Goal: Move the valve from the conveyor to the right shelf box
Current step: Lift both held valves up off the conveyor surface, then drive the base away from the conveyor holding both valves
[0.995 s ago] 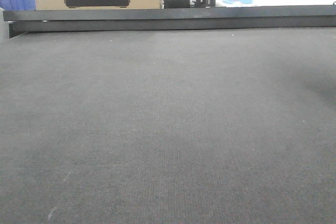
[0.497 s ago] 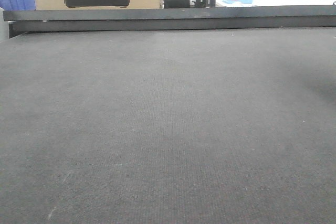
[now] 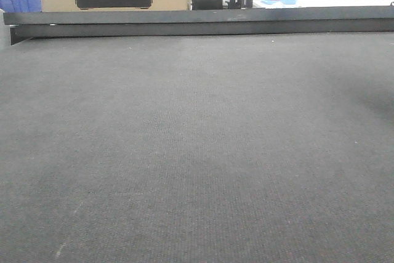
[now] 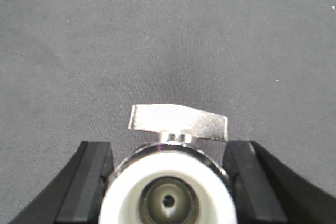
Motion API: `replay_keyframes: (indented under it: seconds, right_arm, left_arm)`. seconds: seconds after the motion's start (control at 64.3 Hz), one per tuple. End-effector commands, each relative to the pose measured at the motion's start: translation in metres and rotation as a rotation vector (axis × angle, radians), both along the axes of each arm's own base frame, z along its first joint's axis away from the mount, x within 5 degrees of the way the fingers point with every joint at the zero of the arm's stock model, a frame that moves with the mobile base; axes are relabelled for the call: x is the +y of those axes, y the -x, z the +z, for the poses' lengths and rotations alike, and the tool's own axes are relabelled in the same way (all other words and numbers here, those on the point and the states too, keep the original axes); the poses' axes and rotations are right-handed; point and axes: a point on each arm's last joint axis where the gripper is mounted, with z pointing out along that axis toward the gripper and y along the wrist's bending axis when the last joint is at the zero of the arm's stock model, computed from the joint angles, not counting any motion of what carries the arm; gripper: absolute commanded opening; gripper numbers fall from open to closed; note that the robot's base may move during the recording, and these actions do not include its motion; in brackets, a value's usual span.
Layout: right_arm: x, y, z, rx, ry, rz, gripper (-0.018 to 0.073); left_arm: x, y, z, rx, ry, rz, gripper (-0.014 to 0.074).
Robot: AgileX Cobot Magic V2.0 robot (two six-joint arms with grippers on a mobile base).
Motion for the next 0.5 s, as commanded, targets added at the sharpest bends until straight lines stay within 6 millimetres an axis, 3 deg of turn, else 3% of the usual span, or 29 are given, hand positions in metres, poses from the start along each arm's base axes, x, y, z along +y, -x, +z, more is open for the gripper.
replay_keyframes:
  seconds: [0.0, 0.482]
  right_arm:
    - [-0.001, 0.003, 0.014, -0.096, -0.007, -0.007, -0.0151]
    - [-0.001, 0.0, 0.019, -0.165, -0.015, -0.012, -0.0151]
  left_arm:
    - [-0.002, 0.002, 0.016, -0.129, 0.007, 0.001, -0.0111]
    - [0.0, -0.003, 0.032, -0.313, -0.004, 0.014, -0.0111]
